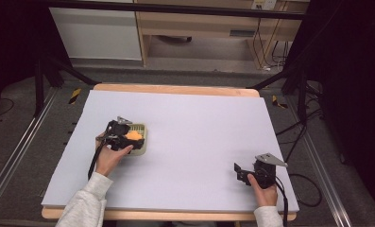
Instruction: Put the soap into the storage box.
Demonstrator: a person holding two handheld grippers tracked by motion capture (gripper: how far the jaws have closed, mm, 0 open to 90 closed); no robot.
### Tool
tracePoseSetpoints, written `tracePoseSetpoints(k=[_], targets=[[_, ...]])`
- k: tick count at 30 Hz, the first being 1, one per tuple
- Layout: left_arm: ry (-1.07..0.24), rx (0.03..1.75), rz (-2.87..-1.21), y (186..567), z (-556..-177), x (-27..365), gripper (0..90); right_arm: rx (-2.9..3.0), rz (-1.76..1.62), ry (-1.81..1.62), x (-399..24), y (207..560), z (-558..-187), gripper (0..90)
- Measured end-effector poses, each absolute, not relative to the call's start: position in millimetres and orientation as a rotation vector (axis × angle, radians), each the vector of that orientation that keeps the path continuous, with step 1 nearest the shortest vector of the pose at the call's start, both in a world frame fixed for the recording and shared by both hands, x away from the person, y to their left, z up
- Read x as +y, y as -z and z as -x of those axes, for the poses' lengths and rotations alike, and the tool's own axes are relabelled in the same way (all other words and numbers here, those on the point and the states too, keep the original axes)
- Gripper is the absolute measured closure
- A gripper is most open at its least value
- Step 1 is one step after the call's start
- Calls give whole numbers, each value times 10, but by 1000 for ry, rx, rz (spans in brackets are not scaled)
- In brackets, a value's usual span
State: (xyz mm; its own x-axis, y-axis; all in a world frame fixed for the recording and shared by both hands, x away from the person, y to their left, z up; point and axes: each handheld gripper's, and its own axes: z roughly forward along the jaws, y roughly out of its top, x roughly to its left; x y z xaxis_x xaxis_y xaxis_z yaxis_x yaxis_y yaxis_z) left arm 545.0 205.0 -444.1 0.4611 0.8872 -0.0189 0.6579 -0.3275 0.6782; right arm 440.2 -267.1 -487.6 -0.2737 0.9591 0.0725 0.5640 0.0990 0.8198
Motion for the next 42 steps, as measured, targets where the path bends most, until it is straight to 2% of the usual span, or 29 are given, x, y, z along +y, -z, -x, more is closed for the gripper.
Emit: tracePoseSetpoints(k=[27, 42], targets=[[-523, 1225, -1978, 4309, -4947, 2444, 189, 1907, -1482, -1073, -2674, 4878, -4405, 70], [-539, 1309, -1979, 4592, -4719, 2792, 196, 1928, -1477, -1088, -2675, 4880, -4405, 101]])
